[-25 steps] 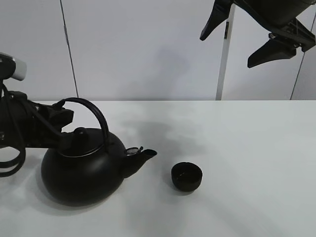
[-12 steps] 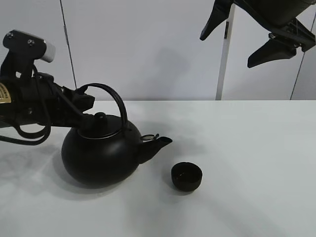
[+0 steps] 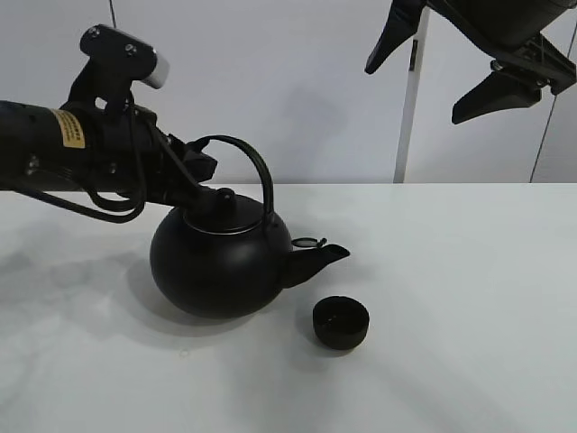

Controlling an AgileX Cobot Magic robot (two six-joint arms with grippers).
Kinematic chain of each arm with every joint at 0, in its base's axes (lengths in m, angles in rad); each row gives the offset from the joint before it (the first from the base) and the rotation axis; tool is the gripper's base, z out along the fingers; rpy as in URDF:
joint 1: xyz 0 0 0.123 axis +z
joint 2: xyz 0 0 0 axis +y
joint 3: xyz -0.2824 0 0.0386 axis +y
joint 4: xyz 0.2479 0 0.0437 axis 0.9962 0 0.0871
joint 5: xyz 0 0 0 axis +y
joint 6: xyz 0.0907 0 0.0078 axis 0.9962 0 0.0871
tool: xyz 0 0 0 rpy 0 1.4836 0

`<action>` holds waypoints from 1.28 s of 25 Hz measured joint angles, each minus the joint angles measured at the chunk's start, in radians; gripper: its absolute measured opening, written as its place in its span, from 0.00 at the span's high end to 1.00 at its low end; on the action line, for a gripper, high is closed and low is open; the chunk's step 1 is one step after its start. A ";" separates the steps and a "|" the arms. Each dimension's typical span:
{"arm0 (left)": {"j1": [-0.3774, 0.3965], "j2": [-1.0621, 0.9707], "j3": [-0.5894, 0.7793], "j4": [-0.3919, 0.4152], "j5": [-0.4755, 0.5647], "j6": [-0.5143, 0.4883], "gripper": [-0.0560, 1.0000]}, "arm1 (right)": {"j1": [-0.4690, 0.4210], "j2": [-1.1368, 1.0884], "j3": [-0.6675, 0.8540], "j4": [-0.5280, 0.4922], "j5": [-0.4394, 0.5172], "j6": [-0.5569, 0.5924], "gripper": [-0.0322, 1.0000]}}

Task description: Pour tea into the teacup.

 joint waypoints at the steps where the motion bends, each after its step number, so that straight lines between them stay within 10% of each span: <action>1: -0.005 0.000 -0.011 0.001 0.011 0.010 0.84 | 0.000 0.000 0.000 0.000 0.000 0.000 0.34; 32: -0.021 0.005 -0.091 0.027 0.107 0.157 0.85 | 0.000 0.000 0.000 0.000 0.000 0.000 0.34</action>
